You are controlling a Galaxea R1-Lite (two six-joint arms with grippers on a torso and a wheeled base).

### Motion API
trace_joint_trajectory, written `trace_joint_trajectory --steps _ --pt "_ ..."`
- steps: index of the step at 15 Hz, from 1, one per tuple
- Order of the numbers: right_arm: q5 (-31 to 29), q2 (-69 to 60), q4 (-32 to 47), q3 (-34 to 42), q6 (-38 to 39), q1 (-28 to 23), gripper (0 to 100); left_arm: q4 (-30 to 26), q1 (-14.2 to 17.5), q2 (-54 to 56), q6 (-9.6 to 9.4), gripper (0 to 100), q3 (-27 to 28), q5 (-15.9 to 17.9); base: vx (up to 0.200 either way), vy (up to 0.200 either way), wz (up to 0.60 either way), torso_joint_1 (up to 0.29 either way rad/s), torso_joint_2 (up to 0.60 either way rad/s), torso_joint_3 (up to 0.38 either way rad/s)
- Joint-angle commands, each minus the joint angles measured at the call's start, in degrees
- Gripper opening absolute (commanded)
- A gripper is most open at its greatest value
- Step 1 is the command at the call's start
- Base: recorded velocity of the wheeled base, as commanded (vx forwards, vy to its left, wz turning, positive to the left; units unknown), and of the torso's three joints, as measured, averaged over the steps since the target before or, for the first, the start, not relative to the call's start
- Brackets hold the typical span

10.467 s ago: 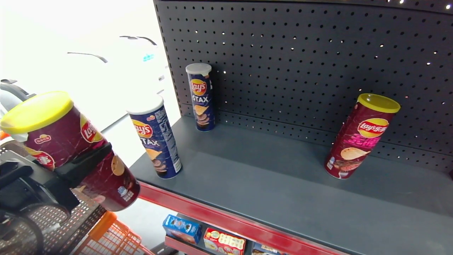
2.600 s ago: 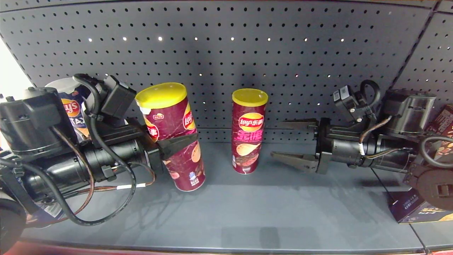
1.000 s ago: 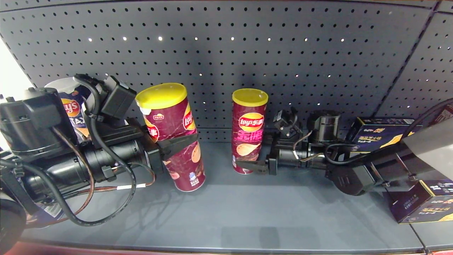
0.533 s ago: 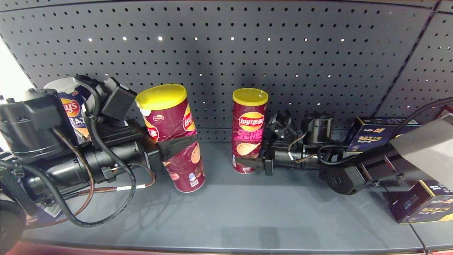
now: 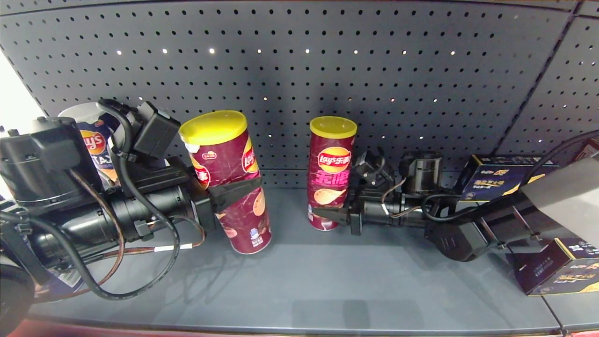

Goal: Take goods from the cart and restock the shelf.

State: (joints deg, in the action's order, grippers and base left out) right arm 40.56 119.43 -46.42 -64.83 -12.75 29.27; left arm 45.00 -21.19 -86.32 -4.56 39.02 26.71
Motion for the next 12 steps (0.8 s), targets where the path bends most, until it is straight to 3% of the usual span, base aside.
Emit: trace_joint_trajectory --steps 1,12 --pt "-0.22 -3.5 -0.34 2.08 -0.08 0.61 0 0.09 0.01 0.01 -0.01 0 0.0 0.01 0.0 0.0 0.0 0.0 0.0 0.0" --pt "-2.24 -15.37 -11.94 25.19 0.01 7.03 0 0.09 -0.17 0.19 -0.1 0 -0.17 0.1 0.0 0.0 0.0 0.0 0.0 0.0"
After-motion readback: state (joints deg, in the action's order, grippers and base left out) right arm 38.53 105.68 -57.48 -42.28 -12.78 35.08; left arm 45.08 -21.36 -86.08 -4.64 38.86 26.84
